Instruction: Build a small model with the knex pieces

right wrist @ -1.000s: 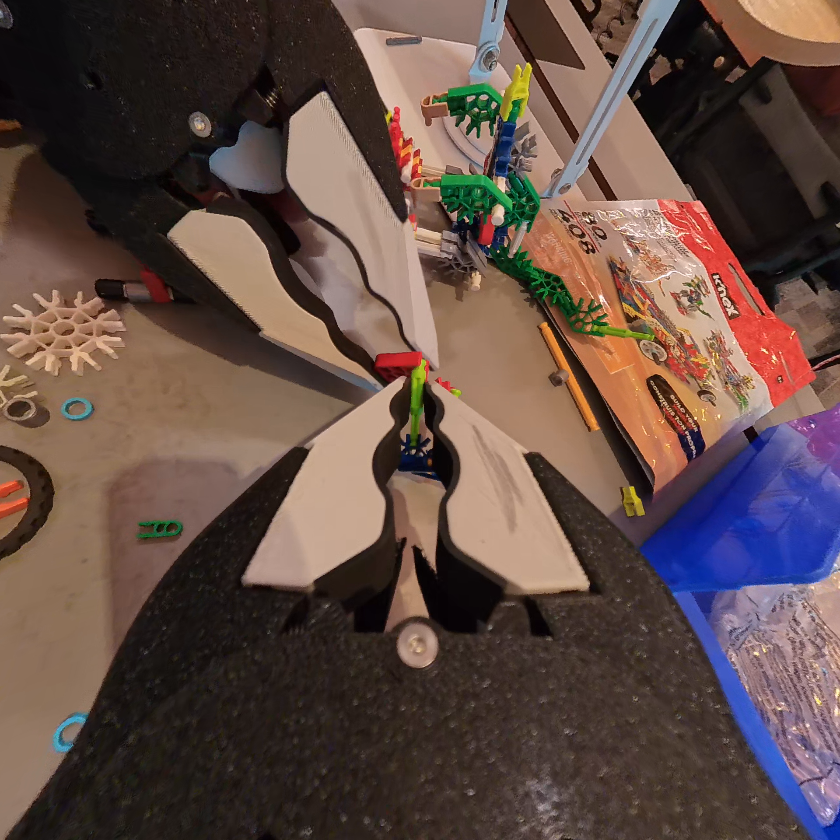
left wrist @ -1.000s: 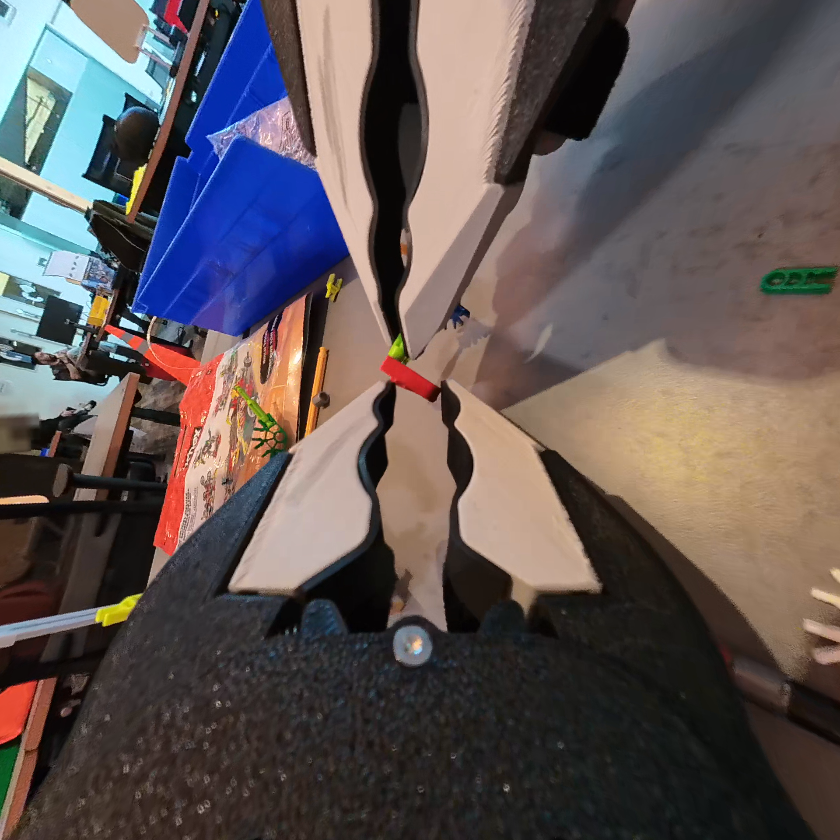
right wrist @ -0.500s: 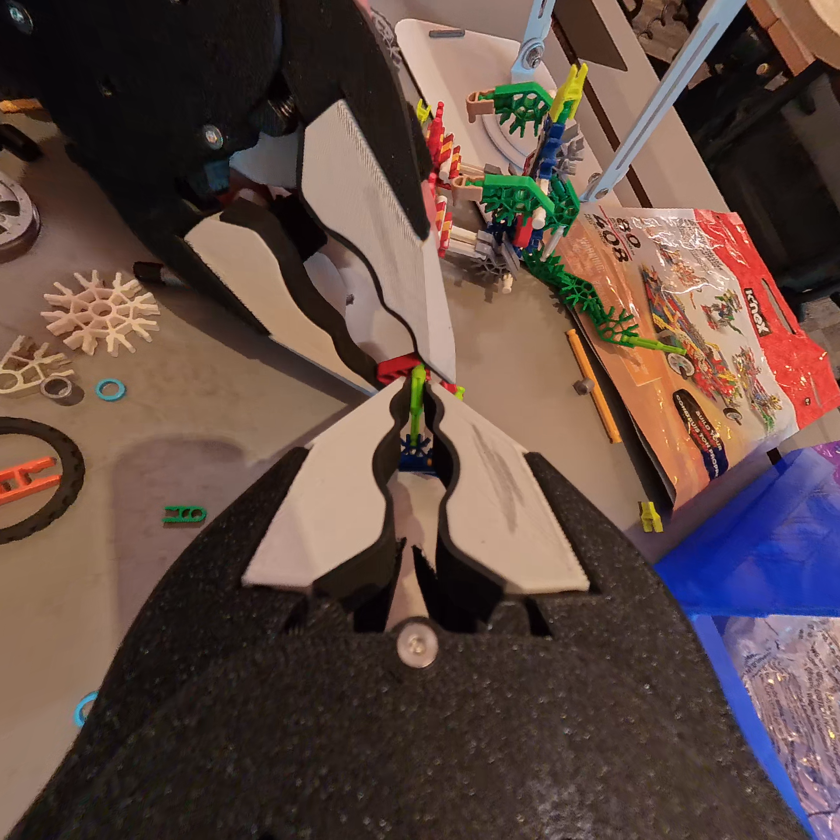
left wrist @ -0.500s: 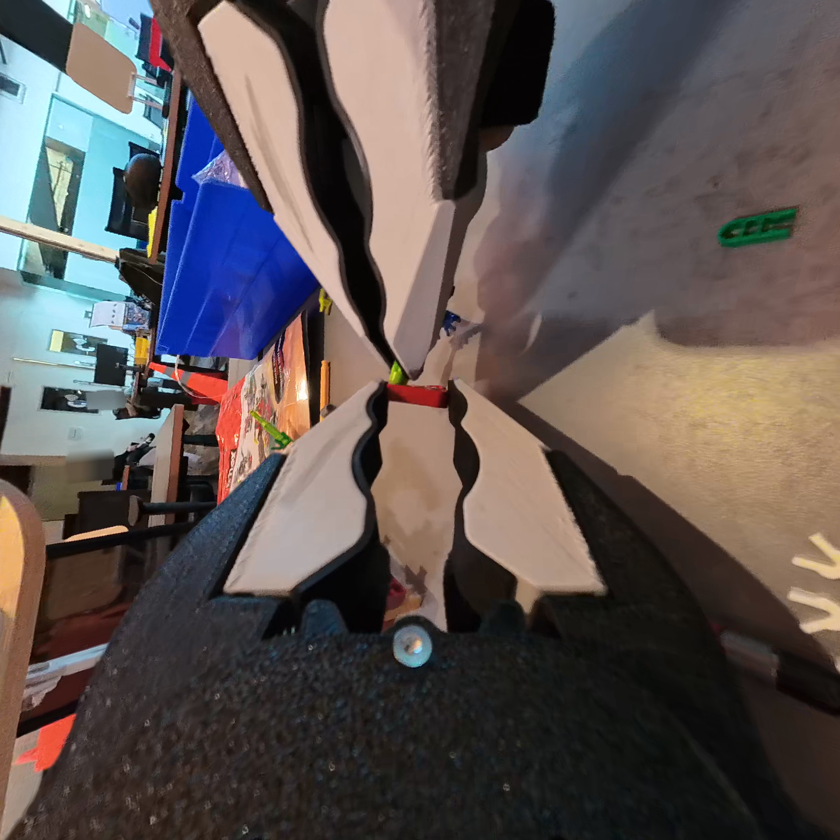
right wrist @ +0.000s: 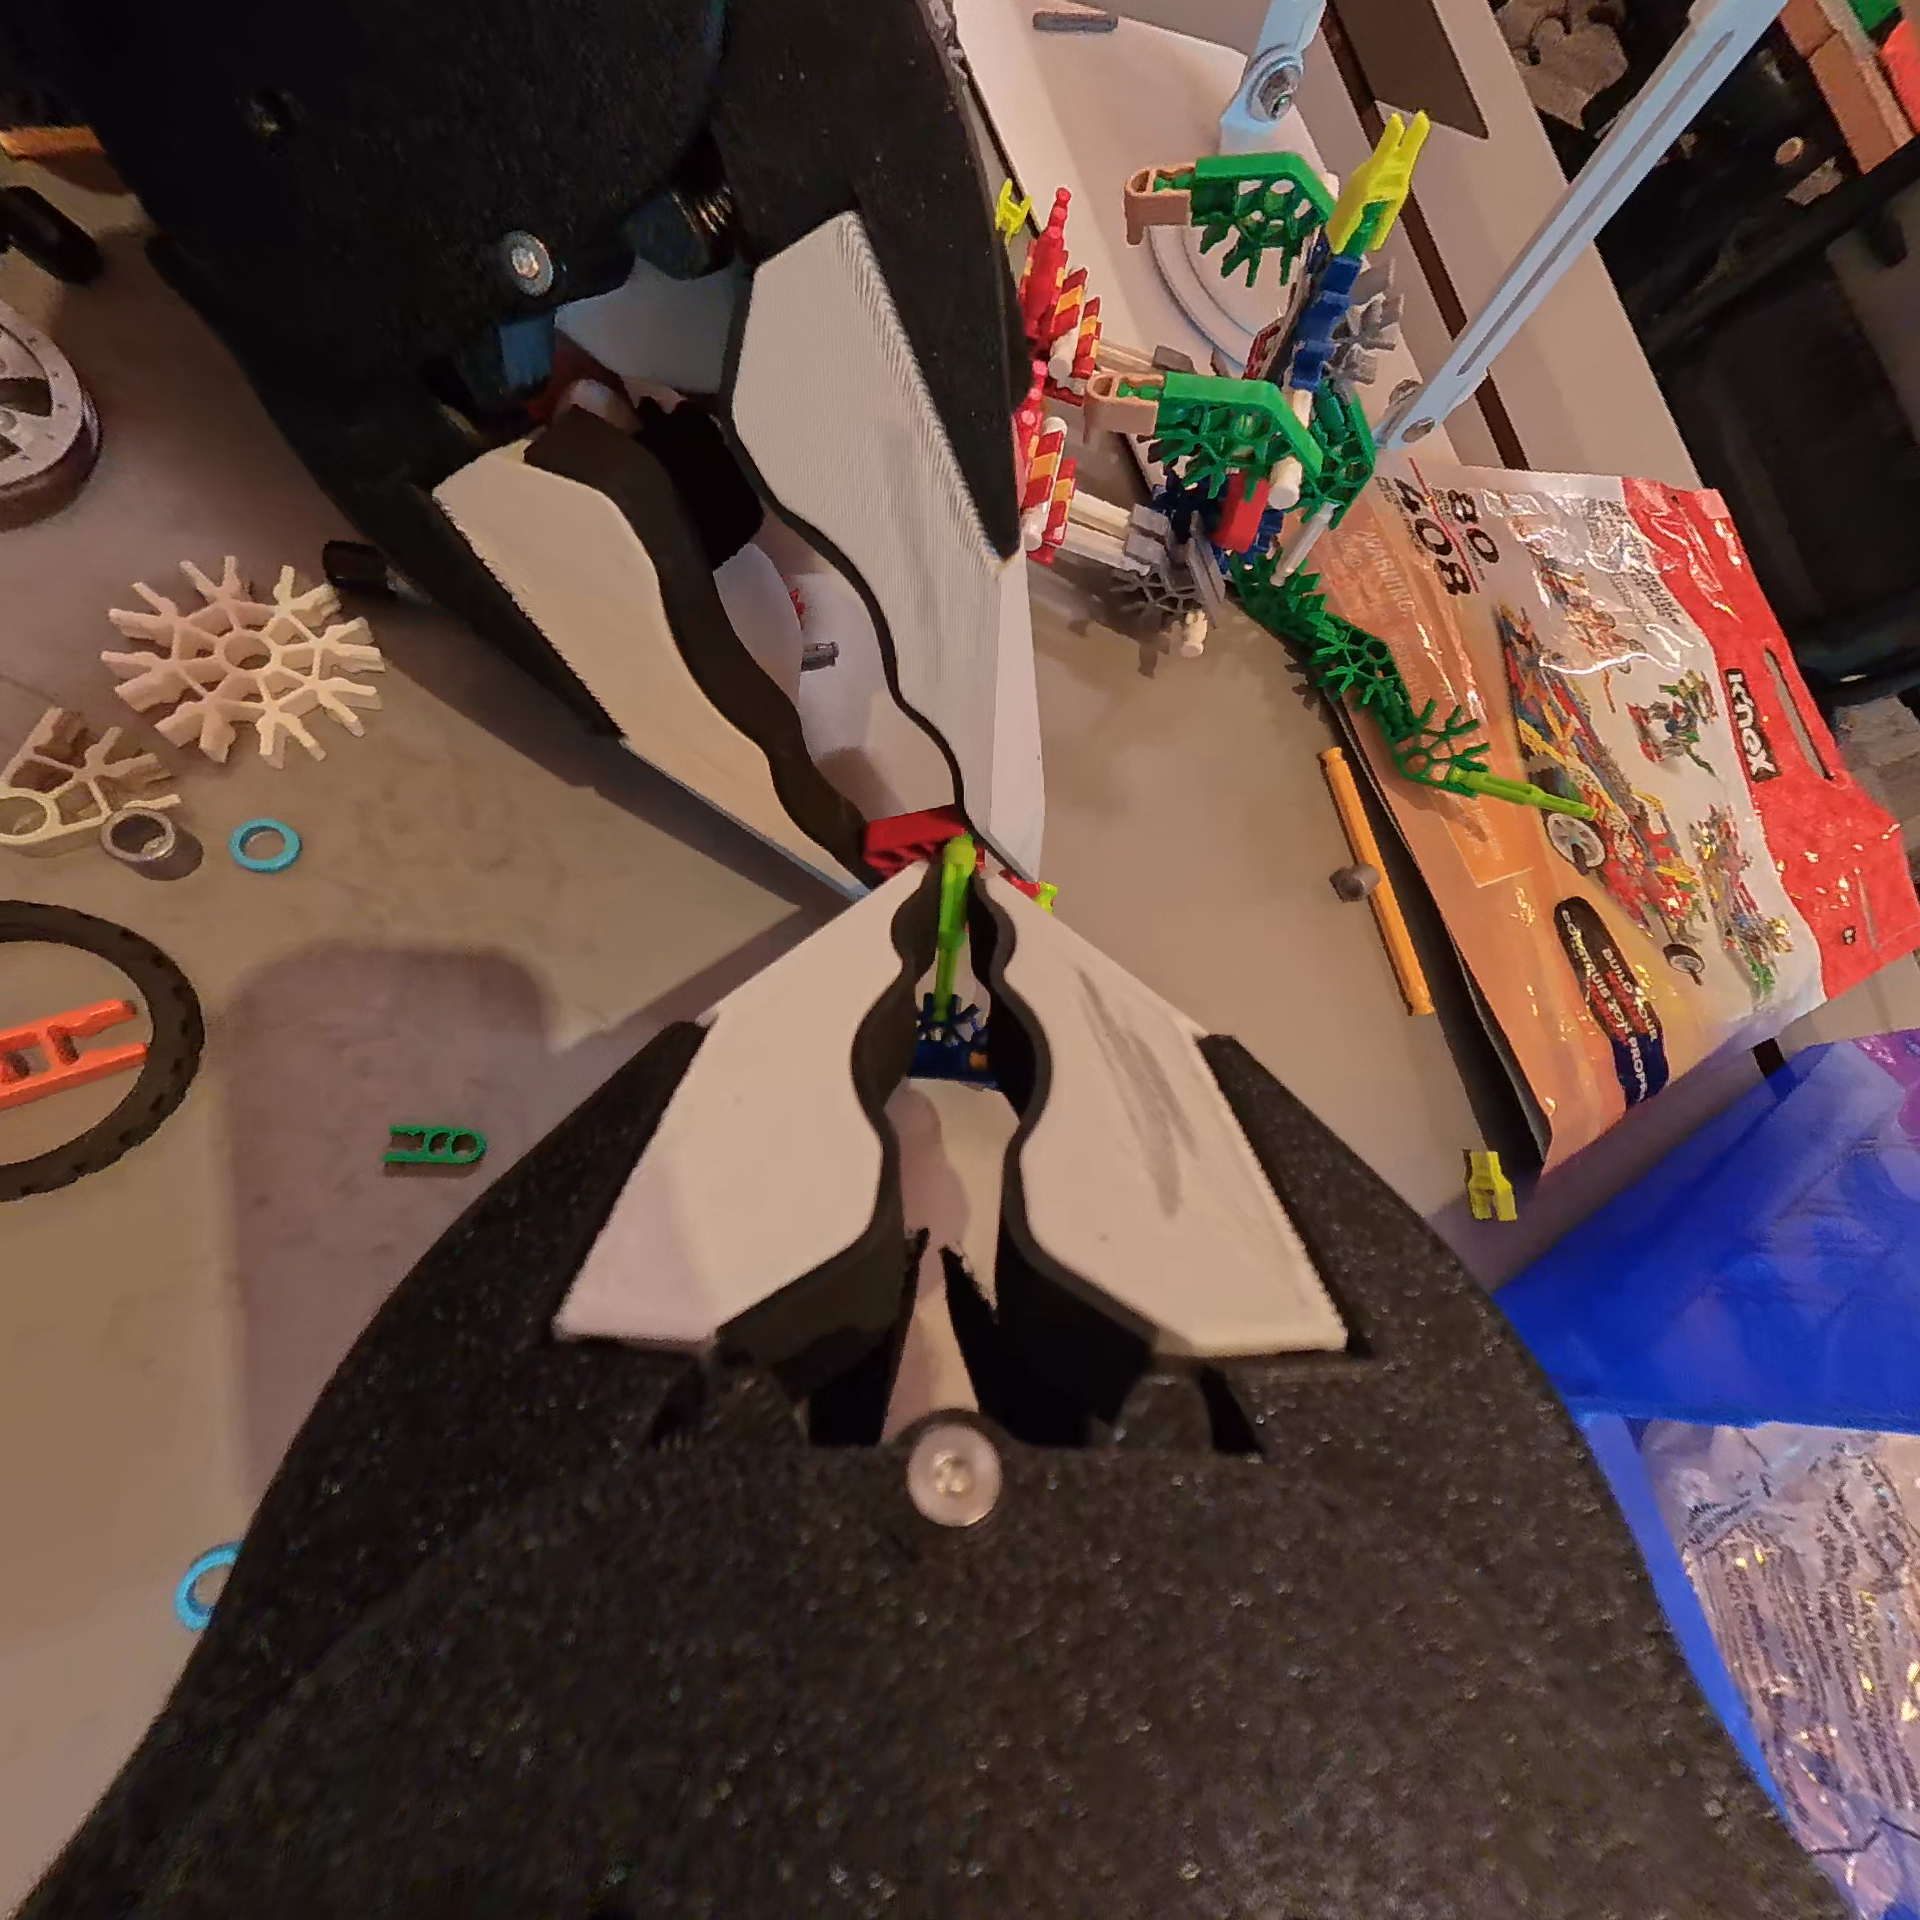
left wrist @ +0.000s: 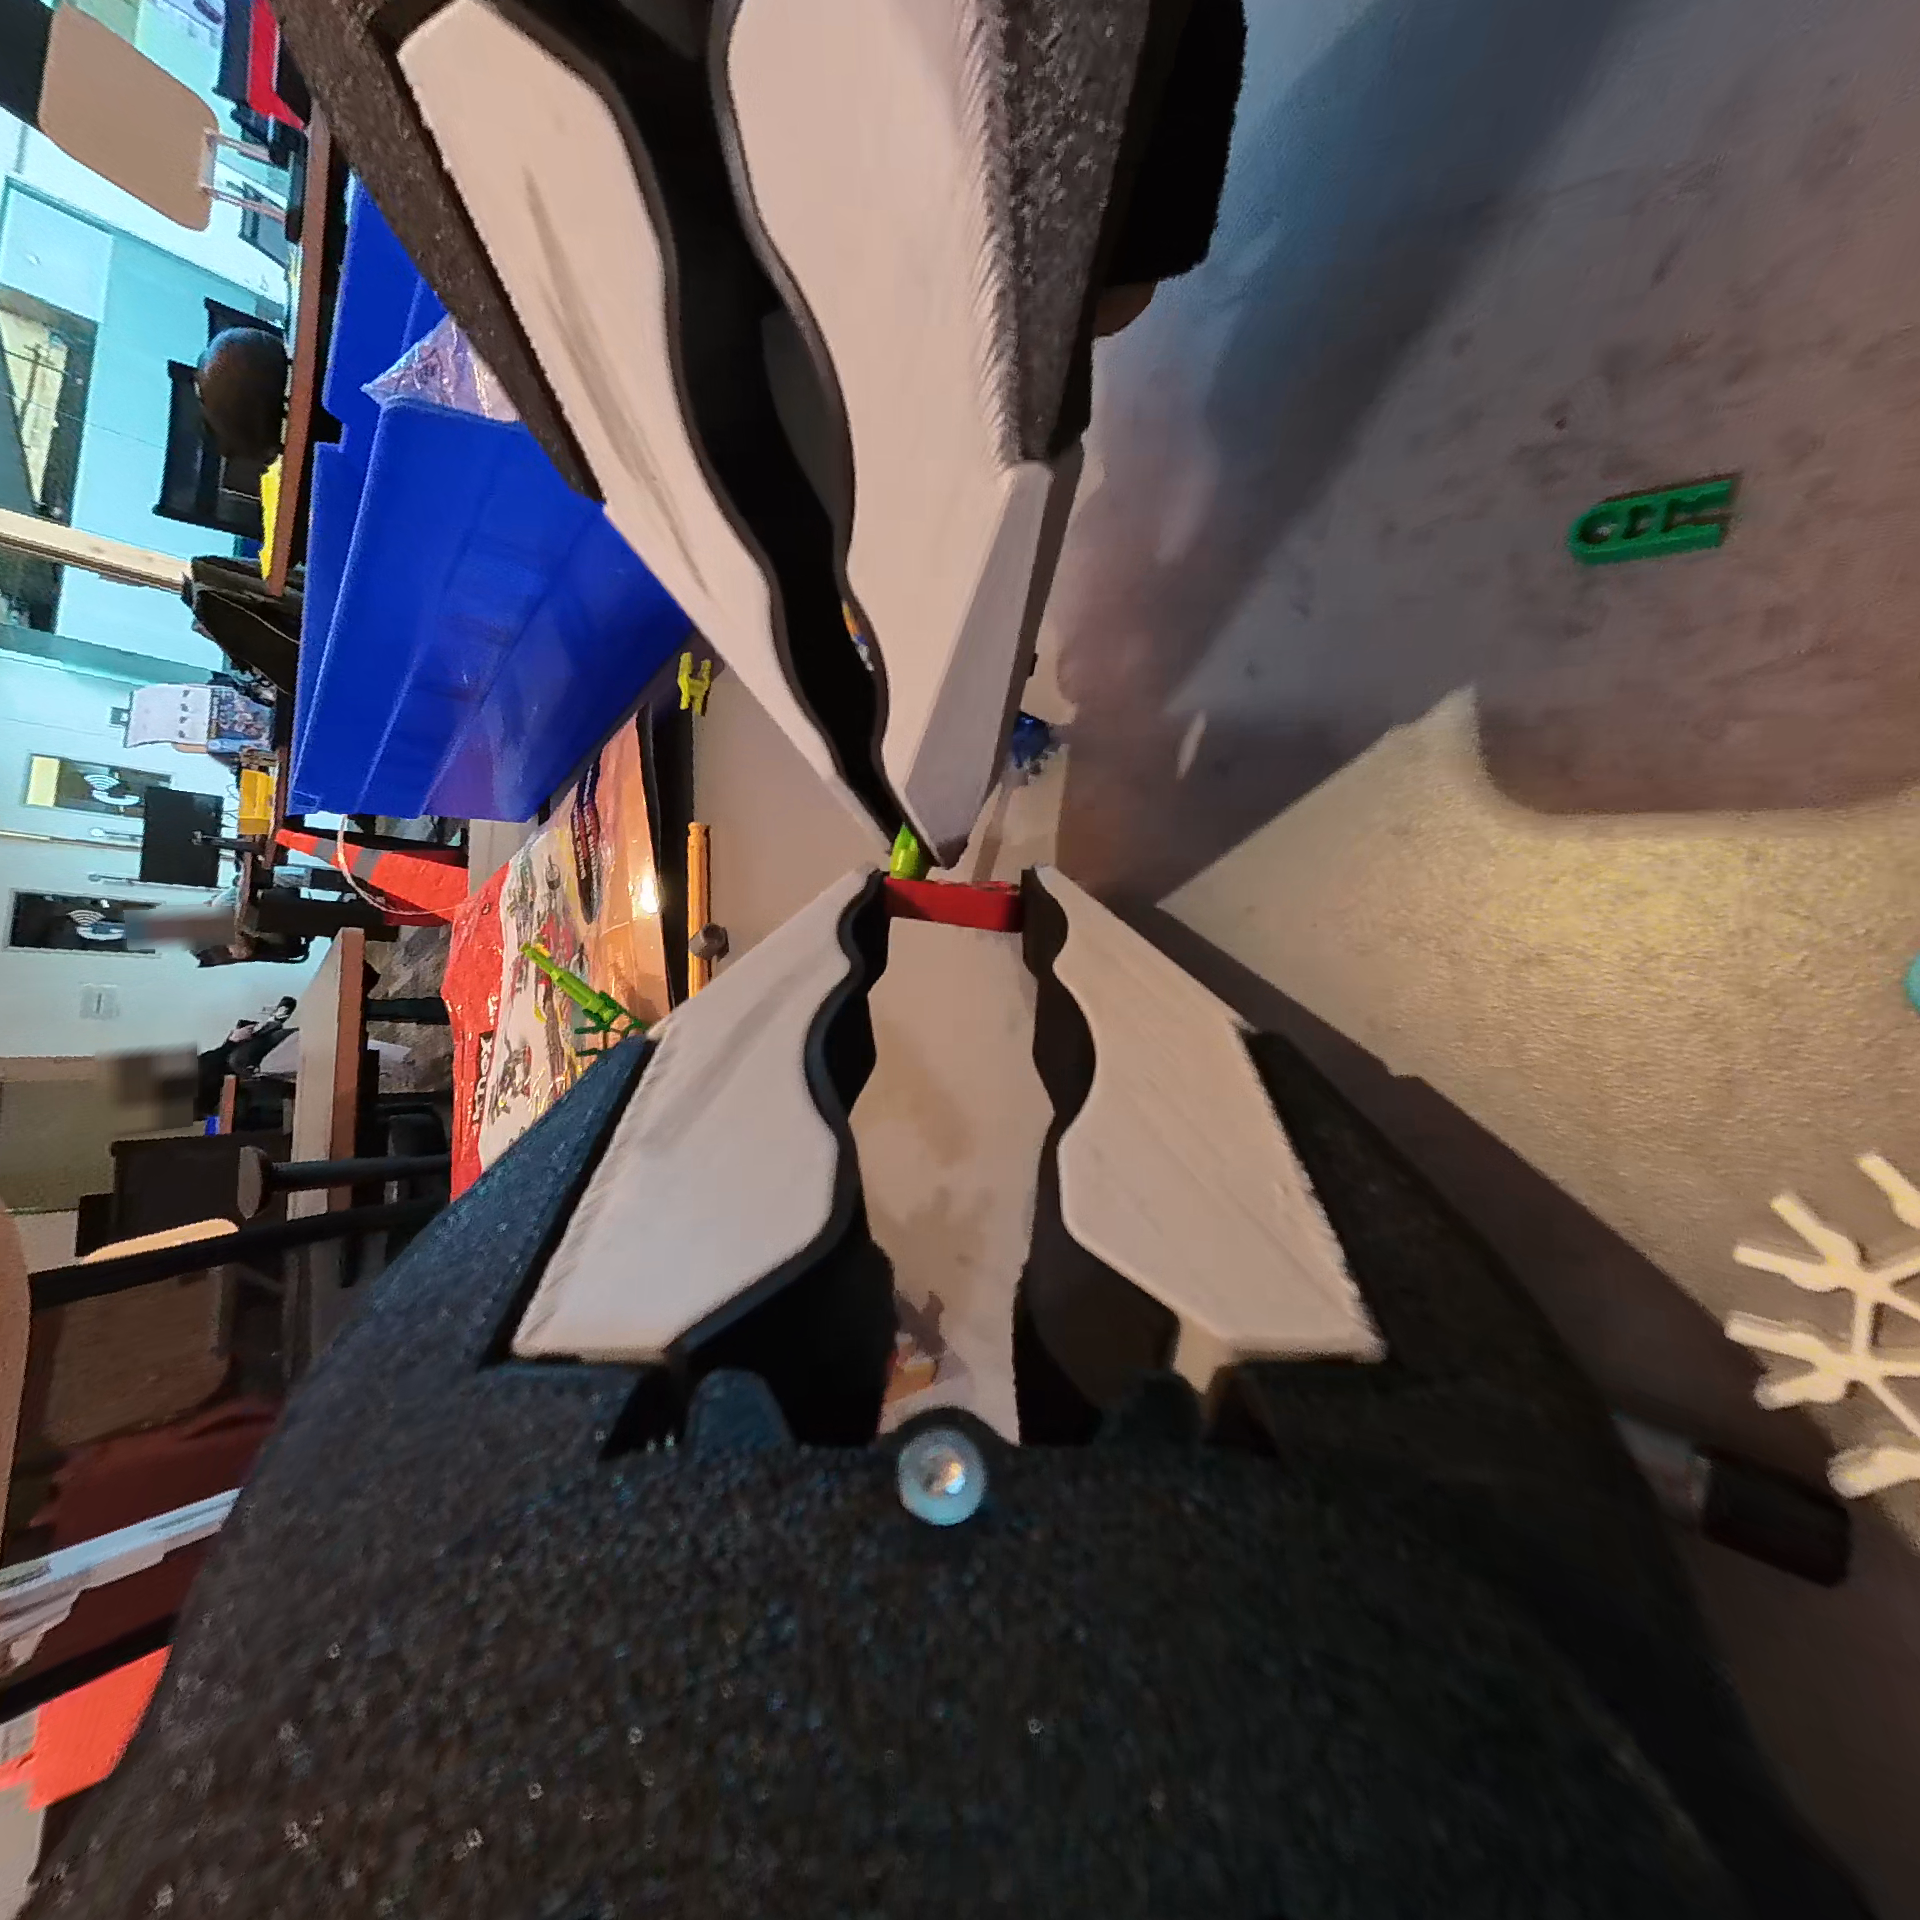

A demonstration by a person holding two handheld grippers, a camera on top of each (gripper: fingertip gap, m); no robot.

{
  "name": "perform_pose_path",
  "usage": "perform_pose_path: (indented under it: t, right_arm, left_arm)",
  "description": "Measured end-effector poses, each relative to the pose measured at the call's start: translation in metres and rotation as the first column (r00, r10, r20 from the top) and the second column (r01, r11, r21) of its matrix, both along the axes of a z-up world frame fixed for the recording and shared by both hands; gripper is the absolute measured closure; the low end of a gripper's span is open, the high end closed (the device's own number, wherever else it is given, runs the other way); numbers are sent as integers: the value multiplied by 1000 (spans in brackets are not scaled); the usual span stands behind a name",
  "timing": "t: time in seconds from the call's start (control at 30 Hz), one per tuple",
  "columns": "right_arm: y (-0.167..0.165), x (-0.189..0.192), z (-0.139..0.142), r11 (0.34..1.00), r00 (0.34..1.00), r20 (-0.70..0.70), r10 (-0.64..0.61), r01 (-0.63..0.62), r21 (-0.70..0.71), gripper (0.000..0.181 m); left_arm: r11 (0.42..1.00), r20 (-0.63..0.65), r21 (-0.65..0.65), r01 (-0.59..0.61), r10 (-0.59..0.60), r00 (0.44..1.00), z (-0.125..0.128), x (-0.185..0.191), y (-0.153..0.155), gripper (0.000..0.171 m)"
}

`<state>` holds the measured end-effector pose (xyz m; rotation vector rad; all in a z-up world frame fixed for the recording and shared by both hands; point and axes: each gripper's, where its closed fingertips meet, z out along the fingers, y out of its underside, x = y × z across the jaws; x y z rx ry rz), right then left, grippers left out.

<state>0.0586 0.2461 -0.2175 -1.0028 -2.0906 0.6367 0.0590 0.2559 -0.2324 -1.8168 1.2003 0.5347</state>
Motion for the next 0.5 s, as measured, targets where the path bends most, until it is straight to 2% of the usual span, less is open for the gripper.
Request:
perform_pose_path:
  t: [0.5]
  right_arm:
    - [-2,2,-1,996,1000,3,19,-19,88,178]
  left_arm:
    - [1000,-31,-15,4,-4,1000,-1,2,-1,149]
